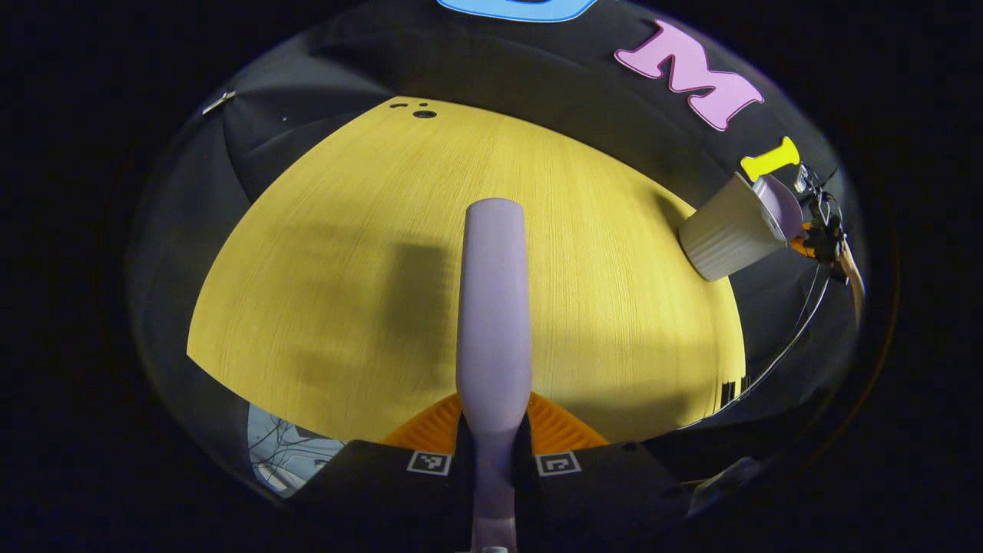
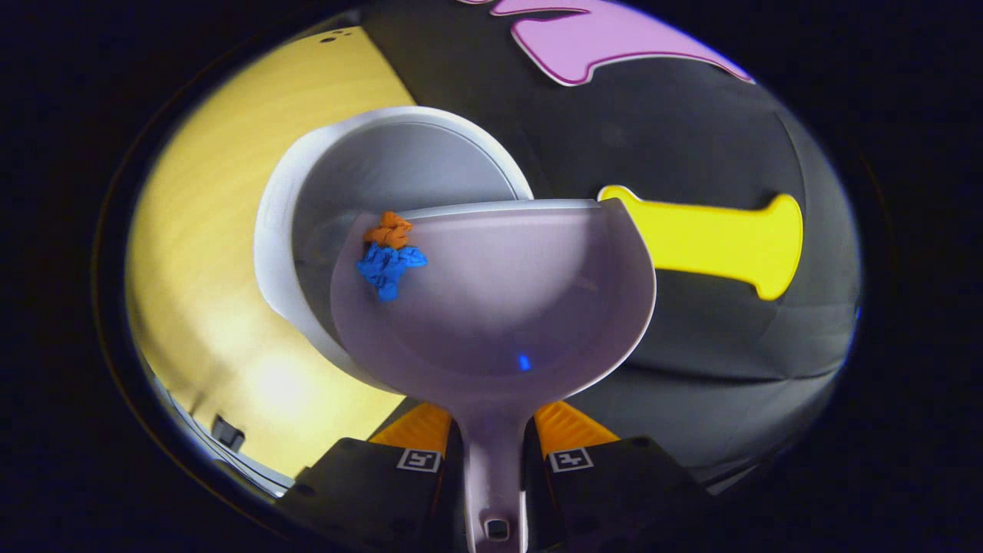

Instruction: Pick up the small broom and dustpan from the desktop, sweep the trash into the dustpan with the broom, and then empty the trash into the garbage bin.

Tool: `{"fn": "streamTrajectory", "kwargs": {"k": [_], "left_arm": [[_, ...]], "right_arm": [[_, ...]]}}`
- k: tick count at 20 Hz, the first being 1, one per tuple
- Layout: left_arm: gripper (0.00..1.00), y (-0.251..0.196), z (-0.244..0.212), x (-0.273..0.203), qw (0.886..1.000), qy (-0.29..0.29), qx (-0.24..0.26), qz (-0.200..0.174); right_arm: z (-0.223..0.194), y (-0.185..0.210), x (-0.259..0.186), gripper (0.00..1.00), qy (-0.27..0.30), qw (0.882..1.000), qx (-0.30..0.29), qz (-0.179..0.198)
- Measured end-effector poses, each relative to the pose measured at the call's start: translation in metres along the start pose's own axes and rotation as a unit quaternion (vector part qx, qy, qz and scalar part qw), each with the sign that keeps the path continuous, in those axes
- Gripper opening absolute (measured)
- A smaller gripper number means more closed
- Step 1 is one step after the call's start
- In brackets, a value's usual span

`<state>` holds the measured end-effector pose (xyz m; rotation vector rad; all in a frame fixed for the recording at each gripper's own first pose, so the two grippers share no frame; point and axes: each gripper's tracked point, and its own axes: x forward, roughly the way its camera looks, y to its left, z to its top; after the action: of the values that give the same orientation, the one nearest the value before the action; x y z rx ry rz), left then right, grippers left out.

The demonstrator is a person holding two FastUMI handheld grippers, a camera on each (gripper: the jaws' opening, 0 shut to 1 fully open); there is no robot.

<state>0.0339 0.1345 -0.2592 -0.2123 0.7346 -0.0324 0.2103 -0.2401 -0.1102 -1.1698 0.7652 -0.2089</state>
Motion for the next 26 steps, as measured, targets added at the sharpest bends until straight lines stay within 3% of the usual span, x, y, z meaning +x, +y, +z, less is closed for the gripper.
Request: {"fn": "streamTrajectory", "kwargs": {"k": [5,6,13,17,21,26], "left_arm": [[0.26,0.001,0.000,0.002,1.000,0.009,0.009,0.003],[0.26,0.001,0.000,0.003,1.000,0.010,0.010,0.003],[0.26,0.001,-0.003,0.012,1.000,0.013,0.006,0.009],[0.26,0.002,0.003,0.006,1.000,0.000,0.011,0.015],[0.25,0.002,0.003,0.002,1.000,-0.008,0.015,0.015],[0.24,0.002,0.004,-0.004,0.999,-0.026,0.029,0.013]], "right_arm": [[0.007,-0.022,-0.003,0.33,0.003,0.993,-0.121,-0.003],[0.009,-0.031,-0.005,0.36,0.000,0.991,-0.133,-0.012],[0.010,-0.028,0.000,0.36,-0.002,0.992,-0.125,-0.012],[0.001,-0.034,-0.001,0.34,0.002,0.996,-0.086,-0.009],[-0.012,-0.048,-0.005,0.36,0.005,1.000,0.013,0.015],[-0.003,-0.065,-0.013,0.34,0.000,0.985,0.169,0.037]]}}
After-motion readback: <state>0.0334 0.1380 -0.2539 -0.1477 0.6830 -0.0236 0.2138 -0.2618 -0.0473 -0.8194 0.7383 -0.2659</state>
